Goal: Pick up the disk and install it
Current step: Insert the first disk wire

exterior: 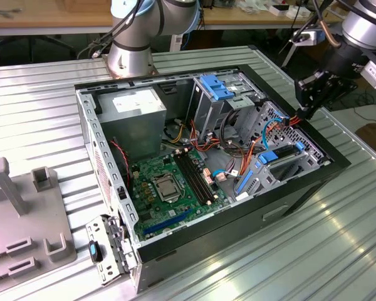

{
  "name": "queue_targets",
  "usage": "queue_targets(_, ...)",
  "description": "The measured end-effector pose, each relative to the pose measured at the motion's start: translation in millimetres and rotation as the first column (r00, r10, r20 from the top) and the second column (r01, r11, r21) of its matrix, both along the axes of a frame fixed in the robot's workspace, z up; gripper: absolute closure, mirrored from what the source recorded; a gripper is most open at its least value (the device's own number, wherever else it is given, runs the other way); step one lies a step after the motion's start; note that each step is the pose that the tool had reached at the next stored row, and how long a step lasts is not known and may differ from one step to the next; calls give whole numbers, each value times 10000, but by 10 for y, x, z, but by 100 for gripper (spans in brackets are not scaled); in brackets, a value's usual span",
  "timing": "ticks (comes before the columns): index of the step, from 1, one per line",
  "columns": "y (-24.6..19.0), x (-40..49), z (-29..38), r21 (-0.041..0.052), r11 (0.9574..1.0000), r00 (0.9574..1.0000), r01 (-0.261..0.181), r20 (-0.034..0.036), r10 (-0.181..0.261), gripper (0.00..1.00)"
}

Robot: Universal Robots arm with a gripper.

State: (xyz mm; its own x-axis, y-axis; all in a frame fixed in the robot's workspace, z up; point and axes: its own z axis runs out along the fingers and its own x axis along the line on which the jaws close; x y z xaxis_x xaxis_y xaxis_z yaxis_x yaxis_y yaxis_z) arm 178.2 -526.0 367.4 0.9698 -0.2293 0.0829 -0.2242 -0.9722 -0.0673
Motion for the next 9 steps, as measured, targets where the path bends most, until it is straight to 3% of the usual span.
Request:
queue_targets(5,0,-1,-1,3,10000,10000,1,8,-1,77)
queue_targets(8,0,-1,0,1,10000,10000,0,10,0,89)
queue_targets(9,0,-1,0,2,10000,10000,0,10,0,89)
